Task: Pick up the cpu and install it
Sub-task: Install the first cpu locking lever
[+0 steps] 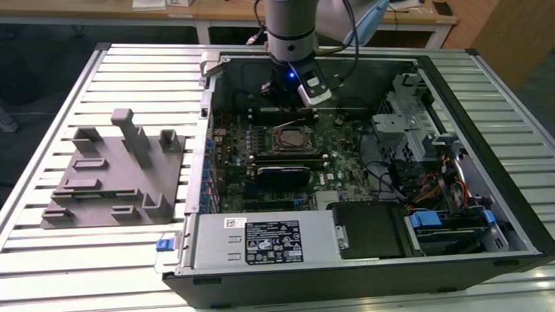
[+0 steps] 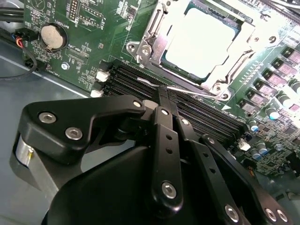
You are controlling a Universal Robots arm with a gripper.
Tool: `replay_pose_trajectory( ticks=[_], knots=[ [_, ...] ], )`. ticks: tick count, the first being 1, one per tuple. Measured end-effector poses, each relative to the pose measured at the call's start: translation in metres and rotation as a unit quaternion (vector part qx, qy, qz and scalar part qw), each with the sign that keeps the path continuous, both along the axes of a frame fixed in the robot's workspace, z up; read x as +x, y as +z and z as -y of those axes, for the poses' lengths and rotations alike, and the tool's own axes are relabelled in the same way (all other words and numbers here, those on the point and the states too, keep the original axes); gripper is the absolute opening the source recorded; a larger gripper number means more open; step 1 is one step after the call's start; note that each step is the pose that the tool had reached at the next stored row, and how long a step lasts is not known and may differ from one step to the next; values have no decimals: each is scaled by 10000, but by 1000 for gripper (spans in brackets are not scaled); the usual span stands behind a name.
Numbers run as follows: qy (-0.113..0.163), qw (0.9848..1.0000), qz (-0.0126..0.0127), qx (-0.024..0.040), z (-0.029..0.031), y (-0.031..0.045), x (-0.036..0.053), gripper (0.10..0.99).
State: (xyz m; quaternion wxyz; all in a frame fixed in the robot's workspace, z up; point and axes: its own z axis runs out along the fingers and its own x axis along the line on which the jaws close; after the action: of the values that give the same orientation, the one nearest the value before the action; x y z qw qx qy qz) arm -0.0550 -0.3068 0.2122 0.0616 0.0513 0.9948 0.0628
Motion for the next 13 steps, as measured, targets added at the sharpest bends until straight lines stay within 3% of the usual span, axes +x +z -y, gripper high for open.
replay_pose_trajectory(
  ticks=[6,10,13],
  knots=[
    [0,9999,104,1,4,-11,0,106],
    [0,9997,236,0,5,-35,-3,106],
    [0,9995,318,0,8,-57,-9,106]
  ],
)
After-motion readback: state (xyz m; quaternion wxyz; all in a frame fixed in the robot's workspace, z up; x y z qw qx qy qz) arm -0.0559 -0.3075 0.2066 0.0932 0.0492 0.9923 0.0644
